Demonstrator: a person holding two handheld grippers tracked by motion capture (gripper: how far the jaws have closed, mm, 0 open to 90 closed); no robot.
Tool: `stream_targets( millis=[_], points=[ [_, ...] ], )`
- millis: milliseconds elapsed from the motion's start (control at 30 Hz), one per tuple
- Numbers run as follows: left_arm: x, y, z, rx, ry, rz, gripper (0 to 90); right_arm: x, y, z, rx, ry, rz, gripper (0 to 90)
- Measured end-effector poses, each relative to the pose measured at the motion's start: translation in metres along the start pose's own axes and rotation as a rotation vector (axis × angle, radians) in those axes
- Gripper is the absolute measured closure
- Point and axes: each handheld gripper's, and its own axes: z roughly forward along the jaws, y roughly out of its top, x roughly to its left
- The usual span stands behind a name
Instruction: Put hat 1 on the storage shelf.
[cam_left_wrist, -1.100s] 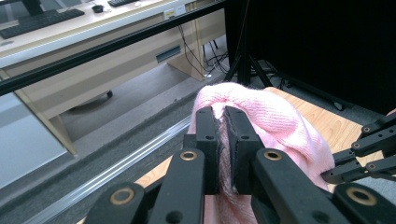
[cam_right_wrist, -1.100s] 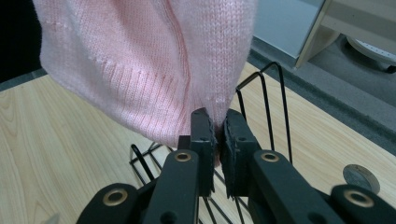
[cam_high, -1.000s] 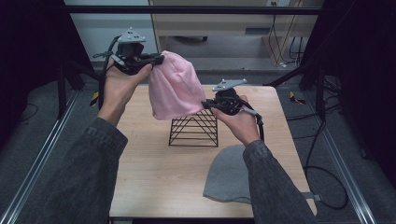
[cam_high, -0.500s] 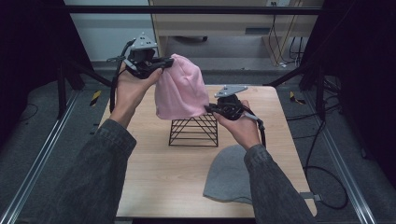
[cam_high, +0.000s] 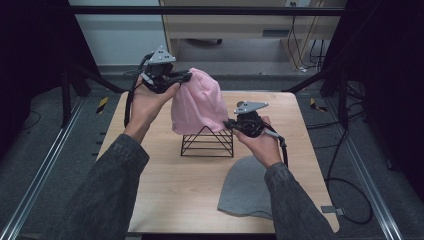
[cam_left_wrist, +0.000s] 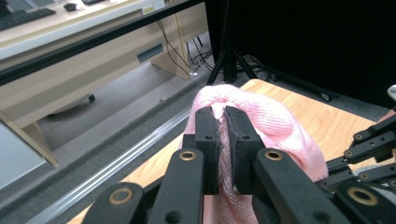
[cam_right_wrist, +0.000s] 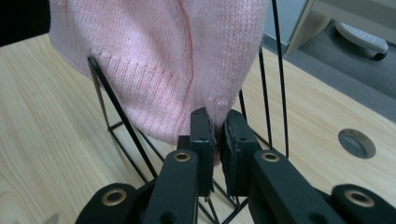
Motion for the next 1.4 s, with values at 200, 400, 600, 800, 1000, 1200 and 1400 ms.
stream_targets(
  millis=[200,400,600,800,1000,1200,1400],
  points=[
    [-0.005,-0.008,0.007,0.014,-0.022,0.009,83.8,0.0,-0.012,0.003,0.022,-0.007,-0.01,83.8],
    [-0.009,-0.015,0.012,0.018,-0.043,0.005,83.7,-0.001,-0.023,0.006,0.04,-0.011,-0.01,83.7],
    [-0.011,-0.025,0.016,0.028,-0.053,-0.003,83.6,-0.001,-0.031,0.009,0.061,-0.014,-0.008,83.7],
    [-0.018,-0.031,0.021,0.038,-0.067,0.005,83.4,-0.003,-0.042,0.014,0.079,-0.02,0.004,83.7],
    [-0.023,-0.038,0.025,0.053,-0.081,0.014,83.3,-0.006,-0.051,0.018,0.103,-0.027,0.019,83.7],
    [-0.026,-0.044,0.03,0.058,-0.09,0.012,83.2,-0.007,-0.057,0.023,0.125,-0.035,0.026,83.5],
    [-0.028,-0.048,0.032,0.065,-0.094,0.014,83.0,-0.009,-0.059,0.028,0.146,-0.05,0.027,83.3]
  ],
)
